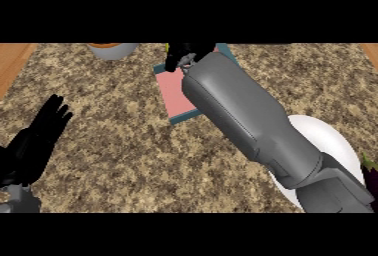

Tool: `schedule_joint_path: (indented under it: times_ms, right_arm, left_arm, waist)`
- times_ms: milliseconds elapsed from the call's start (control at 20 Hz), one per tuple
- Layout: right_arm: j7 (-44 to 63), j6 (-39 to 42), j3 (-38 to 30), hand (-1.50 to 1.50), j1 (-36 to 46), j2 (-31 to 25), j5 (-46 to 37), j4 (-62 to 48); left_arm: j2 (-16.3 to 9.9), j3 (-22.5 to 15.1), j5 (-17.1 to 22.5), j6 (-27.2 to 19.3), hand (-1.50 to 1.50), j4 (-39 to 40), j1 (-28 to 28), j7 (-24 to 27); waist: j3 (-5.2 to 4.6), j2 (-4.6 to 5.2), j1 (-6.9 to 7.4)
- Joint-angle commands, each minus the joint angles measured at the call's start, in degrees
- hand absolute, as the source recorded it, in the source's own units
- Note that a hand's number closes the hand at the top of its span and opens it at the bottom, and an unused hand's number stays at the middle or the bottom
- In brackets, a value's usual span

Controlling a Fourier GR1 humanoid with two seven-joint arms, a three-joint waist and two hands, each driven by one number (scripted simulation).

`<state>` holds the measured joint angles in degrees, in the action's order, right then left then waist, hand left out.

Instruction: Pick the pear from the plate and place it in the cardboard box

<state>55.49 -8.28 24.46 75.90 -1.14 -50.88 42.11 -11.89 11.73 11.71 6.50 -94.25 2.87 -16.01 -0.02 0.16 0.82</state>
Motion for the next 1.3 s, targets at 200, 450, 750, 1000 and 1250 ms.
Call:
schedule_joint_path:
  times_ms: [200, 450, 750, 1000, 1250]
  right_arm:
    - [2.28, -2.76, -5.33, -1.50, -9.25, 1.11, 4.75, -3.17]
    - [-4.50, -3.24, -4.44, -1.50, -12.85, 1.13, 7.05, 0.79]
    - [-9.69, -22.89, -7.64, -1.50, -15.81, 1.13, 5.83, 5.25]
    - [-8.59, -33.92, -11.54, -1.50, -17.93, 1.12, 5.81, 11.25]
    - [-6.41, -31.66, -12.47, -1.50, -26.43, -1.19, 6.00, 26.31]
  left_arm:
    - [0.38, -0.01, -0.14, 0.13, 0.00, -0.66, -1.36, 0.30]
    - [0.72, 0.72, -0.83, 0.83, 0.00, 3.73, -0.36, 4.31]
    - [0.69, 0.03, -1.77, -0.17, 0.00, 2.22, -0.48, 2.28]
    - [0.03, 1.55, 0.90, 0.58, 0.00, 1.39, -0.05, 0.46]
    - [0.83, 0.51, 0.06, -0.19, 0.00, -2.80, -3.23, -1.10]
  waist:
    - [0.02, -0.09, -0.18]
    - [-0.01, -0.06, -0.23]
    - [0.06, -0.07, -0.90]
    - [0.04, -0.31, -0.89]
    - [0.04, -0.84, -1.92]
